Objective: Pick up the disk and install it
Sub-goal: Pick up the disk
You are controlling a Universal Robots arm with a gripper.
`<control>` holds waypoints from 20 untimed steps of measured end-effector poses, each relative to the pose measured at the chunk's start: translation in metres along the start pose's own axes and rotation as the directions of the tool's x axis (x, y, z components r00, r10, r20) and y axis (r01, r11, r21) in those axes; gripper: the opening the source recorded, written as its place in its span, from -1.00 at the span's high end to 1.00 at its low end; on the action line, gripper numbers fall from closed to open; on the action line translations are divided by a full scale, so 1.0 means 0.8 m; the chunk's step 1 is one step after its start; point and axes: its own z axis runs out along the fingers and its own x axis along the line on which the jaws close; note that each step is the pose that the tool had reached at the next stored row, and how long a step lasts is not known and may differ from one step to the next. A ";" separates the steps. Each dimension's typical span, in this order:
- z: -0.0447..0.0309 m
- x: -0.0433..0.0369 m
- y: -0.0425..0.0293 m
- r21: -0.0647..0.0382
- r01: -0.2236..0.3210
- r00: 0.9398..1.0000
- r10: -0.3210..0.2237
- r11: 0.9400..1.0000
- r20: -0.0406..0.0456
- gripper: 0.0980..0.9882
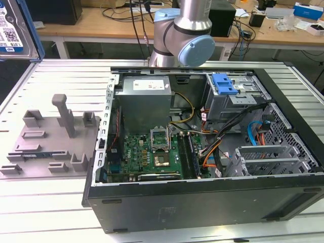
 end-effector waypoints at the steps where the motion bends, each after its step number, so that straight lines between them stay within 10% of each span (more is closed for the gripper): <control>1: 0.0000 0.003 -0.0041 -0.001 0.000 1.000 0.000 1.000 0.000 0.40; 20: 0.0004 0.070 -0.1349 -0.003 0.000 1.000 0.000 1.000 0.007 0.40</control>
